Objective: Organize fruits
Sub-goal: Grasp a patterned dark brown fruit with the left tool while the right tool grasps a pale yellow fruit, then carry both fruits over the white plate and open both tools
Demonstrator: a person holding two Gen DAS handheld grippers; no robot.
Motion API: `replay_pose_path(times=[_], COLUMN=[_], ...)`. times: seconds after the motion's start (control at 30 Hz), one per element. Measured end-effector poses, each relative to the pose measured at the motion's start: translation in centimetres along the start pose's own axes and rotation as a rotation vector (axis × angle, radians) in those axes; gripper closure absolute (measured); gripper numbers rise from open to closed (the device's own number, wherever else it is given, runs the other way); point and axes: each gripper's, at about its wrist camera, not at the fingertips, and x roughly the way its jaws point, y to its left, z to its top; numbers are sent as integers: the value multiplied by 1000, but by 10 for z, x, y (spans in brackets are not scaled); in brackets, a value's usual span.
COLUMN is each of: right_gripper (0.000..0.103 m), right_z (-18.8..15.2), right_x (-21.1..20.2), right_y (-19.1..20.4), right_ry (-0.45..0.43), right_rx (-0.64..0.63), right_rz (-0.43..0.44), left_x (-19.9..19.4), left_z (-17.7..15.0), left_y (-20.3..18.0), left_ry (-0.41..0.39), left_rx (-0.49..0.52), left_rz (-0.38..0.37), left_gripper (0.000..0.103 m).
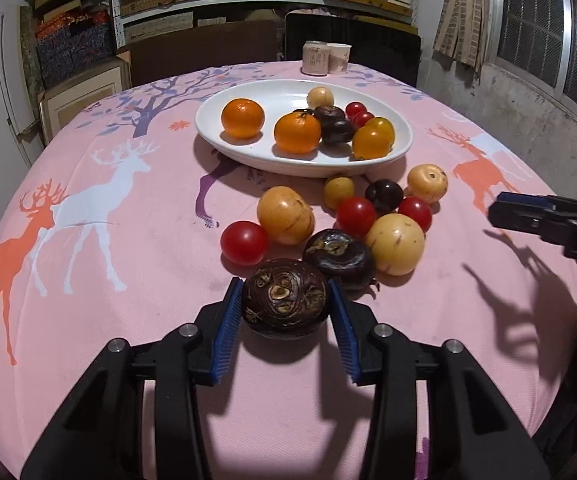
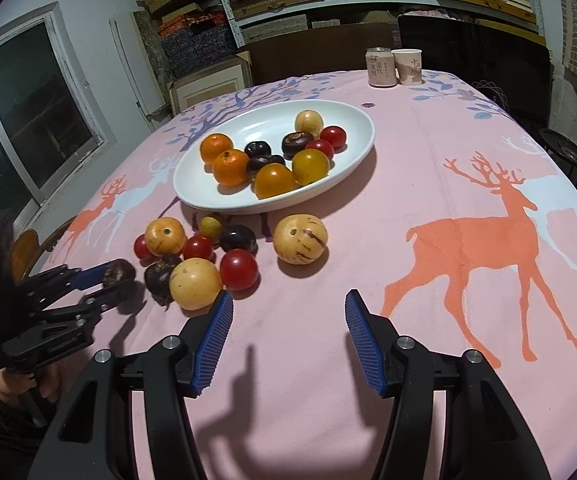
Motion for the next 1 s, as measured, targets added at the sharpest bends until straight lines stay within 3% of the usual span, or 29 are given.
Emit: replay_pose_path(times=[0.4,0.57,0.73,1.0], right_gripper=[46,59,59,59], right_z=[33,38,43,44], right_x=[35,54,68,77], right_y=[16,26,25,14], right_ry=[22,52,75,112], right_rx=[-115,-182,-198,-151], right_rz=[-120,-162,-220,-200], left_x=[6,6,7,6], left_z=[3,3,3,2], left_y=[2,1,1,3], left_ry=[27,29,31,28], left_rx=[-24,-23,-24,-29], left_rz=[-14,-19,-27,-34], left_gripper=[61,61,61,61])
